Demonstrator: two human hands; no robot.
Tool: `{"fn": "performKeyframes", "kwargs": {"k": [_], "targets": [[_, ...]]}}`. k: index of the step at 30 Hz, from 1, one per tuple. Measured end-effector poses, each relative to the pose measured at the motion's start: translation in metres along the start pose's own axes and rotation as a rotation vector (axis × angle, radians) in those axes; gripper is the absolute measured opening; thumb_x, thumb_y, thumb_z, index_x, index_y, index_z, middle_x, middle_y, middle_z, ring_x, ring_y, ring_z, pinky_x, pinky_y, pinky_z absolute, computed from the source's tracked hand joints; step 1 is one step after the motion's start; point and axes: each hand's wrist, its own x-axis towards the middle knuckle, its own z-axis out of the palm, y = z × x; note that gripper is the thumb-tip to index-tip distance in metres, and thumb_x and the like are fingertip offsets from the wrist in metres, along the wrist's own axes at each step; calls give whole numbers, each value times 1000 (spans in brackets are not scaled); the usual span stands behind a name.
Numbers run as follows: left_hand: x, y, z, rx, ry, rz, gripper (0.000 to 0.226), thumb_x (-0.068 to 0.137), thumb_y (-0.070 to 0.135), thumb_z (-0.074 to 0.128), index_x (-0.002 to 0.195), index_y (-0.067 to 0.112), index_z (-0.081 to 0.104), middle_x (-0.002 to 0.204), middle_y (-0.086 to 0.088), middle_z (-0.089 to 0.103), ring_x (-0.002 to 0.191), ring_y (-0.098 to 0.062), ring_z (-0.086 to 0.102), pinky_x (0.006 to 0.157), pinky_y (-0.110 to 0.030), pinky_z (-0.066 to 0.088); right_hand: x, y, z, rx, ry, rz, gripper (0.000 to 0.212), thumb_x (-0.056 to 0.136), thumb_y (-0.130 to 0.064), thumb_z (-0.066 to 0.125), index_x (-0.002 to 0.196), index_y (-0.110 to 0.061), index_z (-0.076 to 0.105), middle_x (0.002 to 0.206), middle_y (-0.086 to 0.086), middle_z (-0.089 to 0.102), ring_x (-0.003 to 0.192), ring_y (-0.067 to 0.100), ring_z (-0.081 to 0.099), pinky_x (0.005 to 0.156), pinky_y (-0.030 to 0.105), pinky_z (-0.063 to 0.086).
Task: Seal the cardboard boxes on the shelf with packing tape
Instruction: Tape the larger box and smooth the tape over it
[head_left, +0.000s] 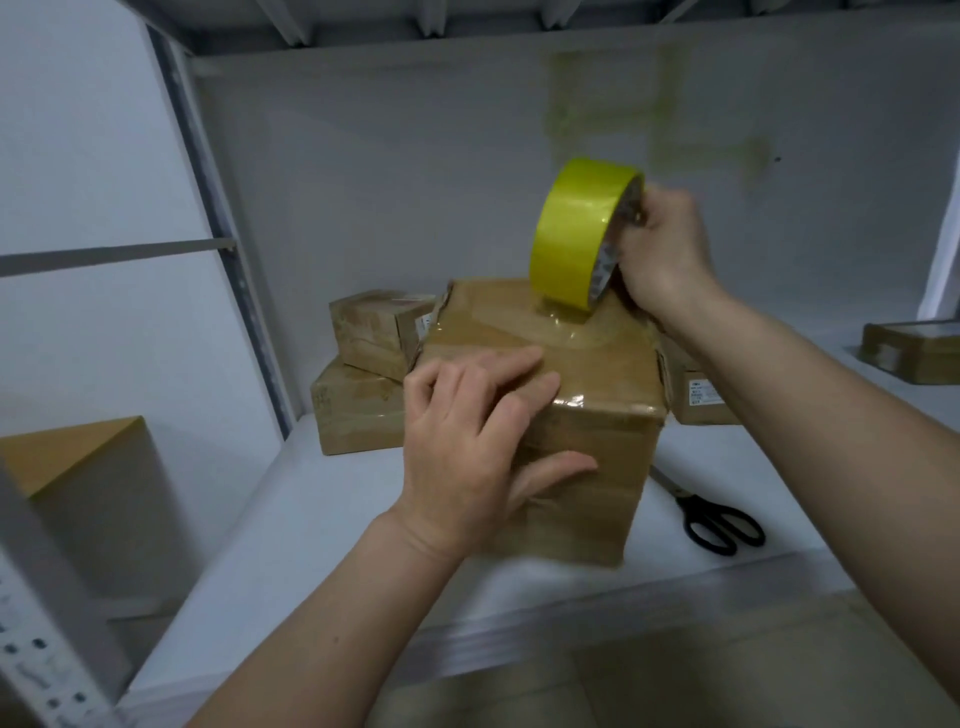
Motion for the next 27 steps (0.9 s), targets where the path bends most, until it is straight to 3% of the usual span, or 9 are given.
{"fn": "performKeyframes", "kwargs": {"k": [3,6,8,10,12,16,20,22,27], "targets": [[-22,-5,8,-28,-31,-35,49,80,54,76,103,15,56,116,-1,57,100,-22,58,83,-38,44,-11,-11,2,-102,-51,-221,21,82,-21,58,91,-8,72,89,5,73,87,22,67,75,43,53],[-39,-9,4,-192,-119,-182,48,81,58,71,81,10,62,90,-6,63,81,-24,58,68,-42,48,-46,-5,5,-221,-119,-302,37,83,-38,50,103,-17,73,98,8,74,94,29,69,77,45,52],[-27,-17,-2,-315,-125,-394,55,72,68,72,90,17,58,91,-4,60,84,-21,56,72,-38,48,-64,-9,7,-185,-177,-333,37,84,-41,51,105,-21,73,98,4,74,92,27,70,75,45,53],[-11,-31,-3,-424,-184,-525,86,54,72,82,115,16,59,113,-9,62,107,-25,60,91,-44,49,-75,-15,11,-249,-260,-415,26,84,-34,56,100,-21,73,91,0,74,84,26,69,68,41,52],[-2,-42,-9,-439,-322,-467,112,46,72,83,133,10,52,134,-8,55,128,-29,51,108,-55,38,-82,-19,10,-303,-318,-447,20,81,-26,59,93,-19,73,82,-6,68,78,25,65,63,36,47],[-23,-42,-16,-198,-552,-233,95,55,76,60,135,29,39,131,12,41,124,-18,41,108,-70,22,-98,-4,5,-329,-532,-360,21,74,-23,64,92,-16,73,85,-3,63,80,23,61,70,41,51],[-75,-27,-4,-337,-573,-257,73,76,48,70,135,9,52,137,-7,53,128,-26,47,111,-48,35,-144,26,6,-416,-617,-516,21,74,-13,69,95,-15,72,91,4,60,85,20,53,66,36,47],[-85,-20,-1,-367,-495,-326,70,76,41,72,132,2,54,136,-11,54,128,-27,46,115,-34,30,-160,32,7,-451,-541,-591,20,85,-27,65,97,-13,71,95,5,61,87,20,52,69,29,42],[-85,-15,2,-379,-396,-375,60,73,25,80,122,-2,60,128,-12,60,122,-25,50,107,-37,39,-156,29,9,-568,-547,-734,35,91,-43,56,87,-12,72,96,6,67,84,22,59,64,29,43]]}}
